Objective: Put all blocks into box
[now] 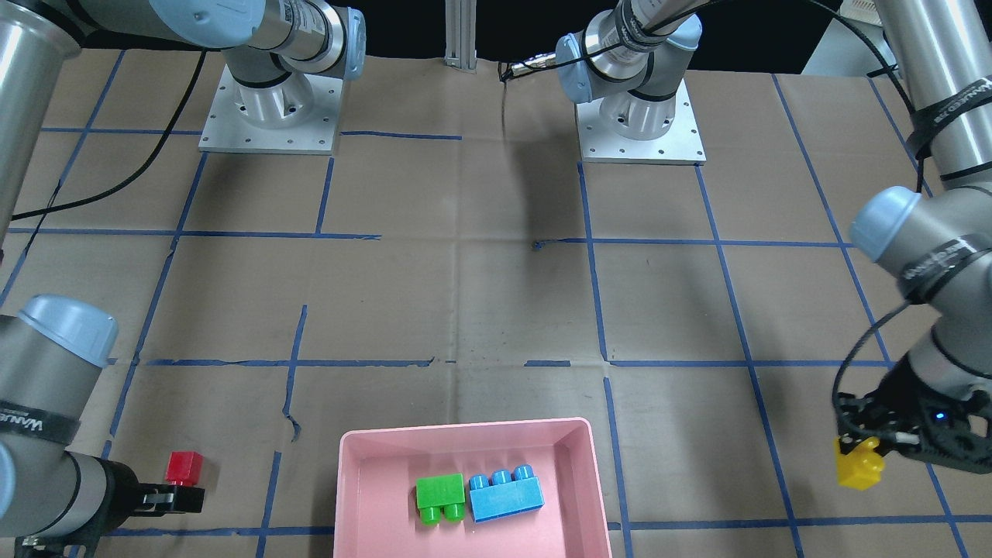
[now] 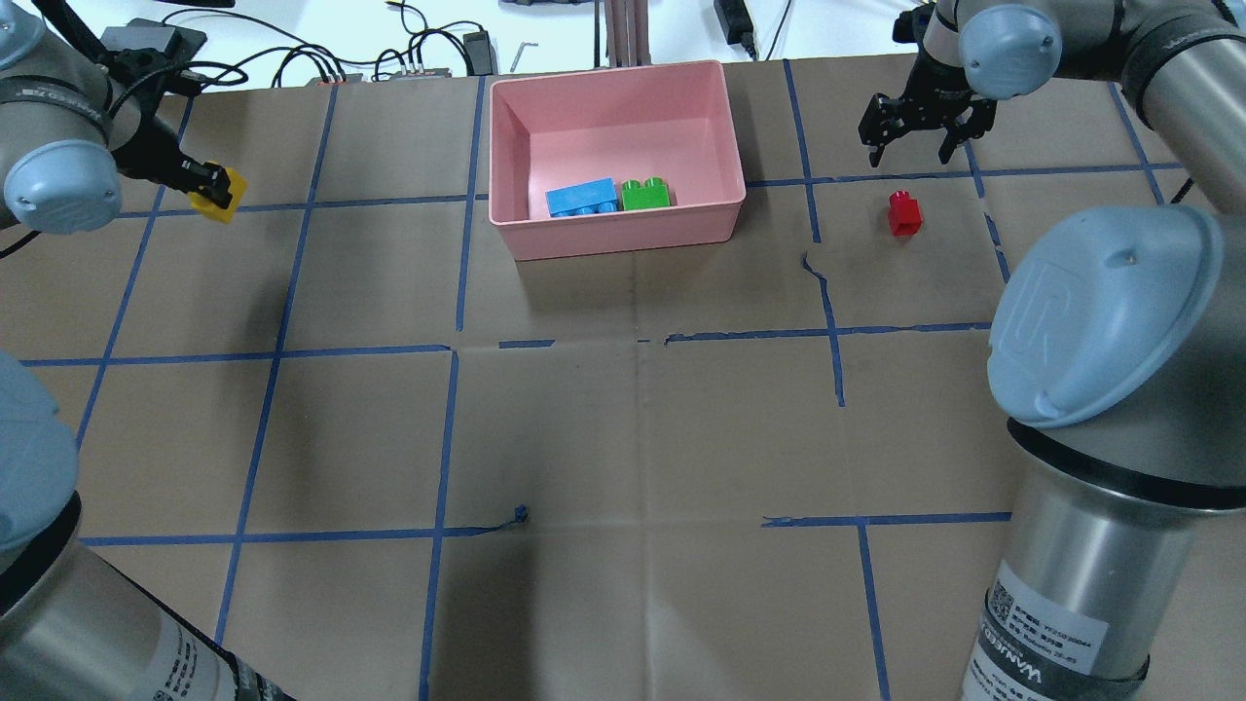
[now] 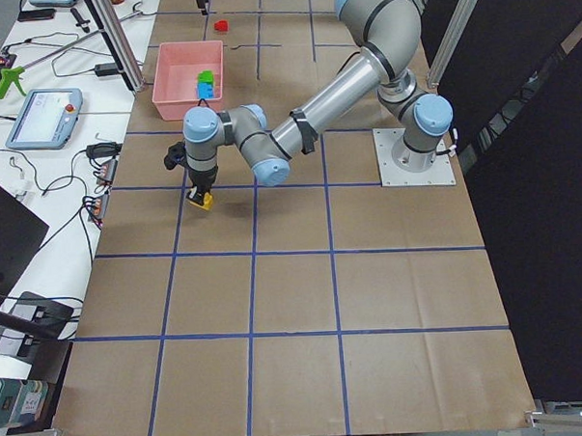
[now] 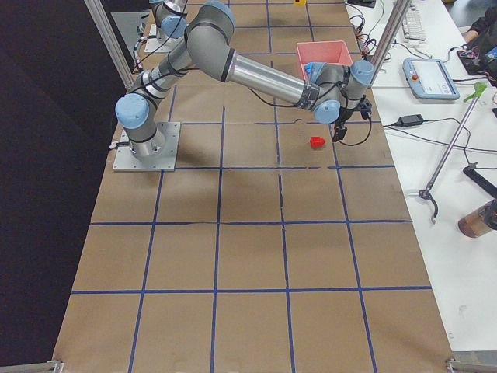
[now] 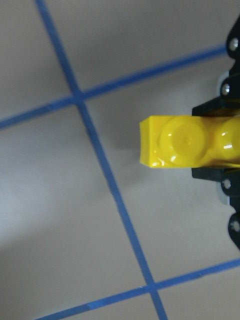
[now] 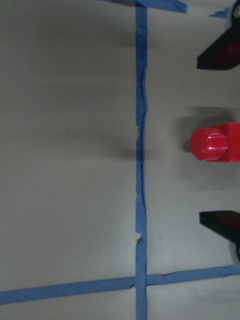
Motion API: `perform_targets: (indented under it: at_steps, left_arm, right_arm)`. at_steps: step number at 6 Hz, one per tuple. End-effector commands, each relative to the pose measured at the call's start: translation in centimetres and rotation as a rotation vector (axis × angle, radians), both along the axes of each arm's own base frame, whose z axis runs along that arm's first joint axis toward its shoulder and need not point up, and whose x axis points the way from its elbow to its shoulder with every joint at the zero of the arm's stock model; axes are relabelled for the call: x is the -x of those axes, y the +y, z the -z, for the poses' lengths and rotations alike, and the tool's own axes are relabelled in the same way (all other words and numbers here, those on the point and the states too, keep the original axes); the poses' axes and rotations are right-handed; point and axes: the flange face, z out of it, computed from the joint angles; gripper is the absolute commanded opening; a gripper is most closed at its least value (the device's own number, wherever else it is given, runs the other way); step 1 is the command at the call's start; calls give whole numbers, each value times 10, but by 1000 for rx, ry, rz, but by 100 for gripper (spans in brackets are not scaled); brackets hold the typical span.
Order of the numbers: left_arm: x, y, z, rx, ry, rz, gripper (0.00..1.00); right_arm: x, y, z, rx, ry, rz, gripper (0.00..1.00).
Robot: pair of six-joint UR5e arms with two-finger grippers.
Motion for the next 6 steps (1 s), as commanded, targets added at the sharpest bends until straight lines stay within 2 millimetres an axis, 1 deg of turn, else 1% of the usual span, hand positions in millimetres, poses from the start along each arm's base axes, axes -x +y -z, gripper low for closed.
perform_targets:
  at_steps: [1, 2, 3, 4, 5, 6]
  left_arm:
    - [125, -27, -32, 78, 227, -281, 0]
    - [181, -39, -50, 89, 362, -439, 0]
    - [241, -44, -49, 67, 427, -554, 0]
    - [276, -50, -47, 40, 514, -731, 0]
    - [307, -60, -46, 7, 616, -801, 9]
    - [331, -65, -41, -10, 639, -846, 13]
  right_arm:
    - [0, 10, 29, -52, 8, -3, 99]
    - [0, 14, 35, -67, 16, -4, 99]
    - [0, 15, 37, -72, 16, -1, 96]
    - [0, 14, 36, -68, 14, 4, 87]
    - [0, 14, 36, -67, 15, 10, 72]
    - [0, 14, 36, -68, 13, 12, 66]
